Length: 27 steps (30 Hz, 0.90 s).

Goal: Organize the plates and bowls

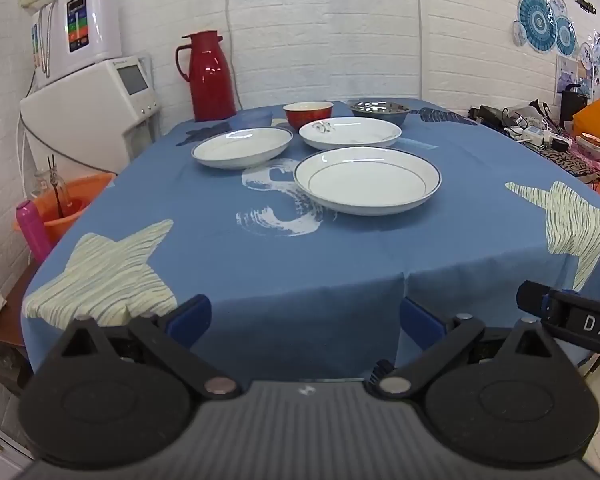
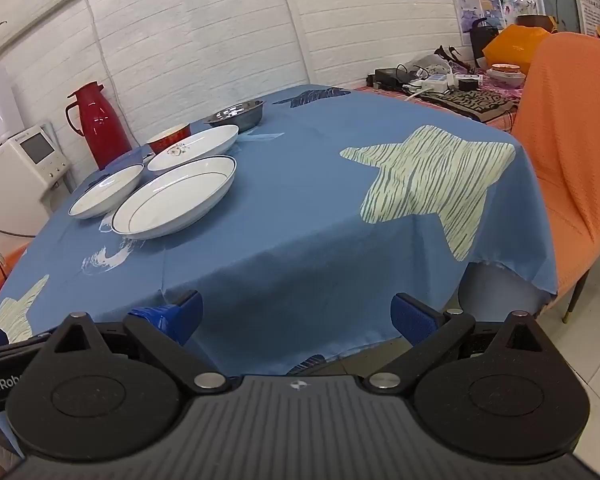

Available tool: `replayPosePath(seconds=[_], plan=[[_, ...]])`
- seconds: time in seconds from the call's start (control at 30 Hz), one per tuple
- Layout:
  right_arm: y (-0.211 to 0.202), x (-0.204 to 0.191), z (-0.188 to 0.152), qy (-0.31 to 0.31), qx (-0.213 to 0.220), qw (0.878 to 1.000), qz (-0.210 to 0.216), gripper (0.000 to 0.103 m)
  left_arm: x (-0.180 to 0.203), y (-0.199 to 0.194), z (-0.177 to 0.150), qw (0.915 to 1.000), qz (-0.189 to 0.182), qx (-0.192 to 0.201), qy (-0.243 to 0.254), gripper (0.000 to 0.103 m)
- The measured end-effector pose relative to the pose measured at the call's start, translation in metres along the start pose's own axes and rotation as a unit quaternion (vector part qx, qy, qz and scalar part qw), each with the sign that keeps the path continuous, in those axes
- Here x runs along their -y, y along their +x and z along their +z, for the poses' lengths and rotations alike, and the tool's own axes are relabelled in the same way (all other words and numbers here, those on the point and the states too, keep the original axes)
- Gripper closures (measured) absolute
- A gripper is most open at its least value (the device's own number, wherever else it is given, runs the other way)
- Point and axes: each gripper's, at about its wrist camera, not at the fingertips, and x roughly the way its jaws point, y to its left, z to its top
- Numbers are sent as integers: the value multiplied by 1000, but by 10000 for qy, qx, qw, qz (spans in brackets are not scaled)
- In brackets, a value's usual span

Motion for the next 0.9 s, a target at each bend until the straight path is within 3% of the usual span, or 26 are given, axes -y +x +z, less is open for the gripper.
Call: replayPosePath(seconds=[0.9], plan=[[2, -2, -2, -27, -92, 9999, 42, 15, 2, -3, 0, 9997, -205, 138, 35, 3]])
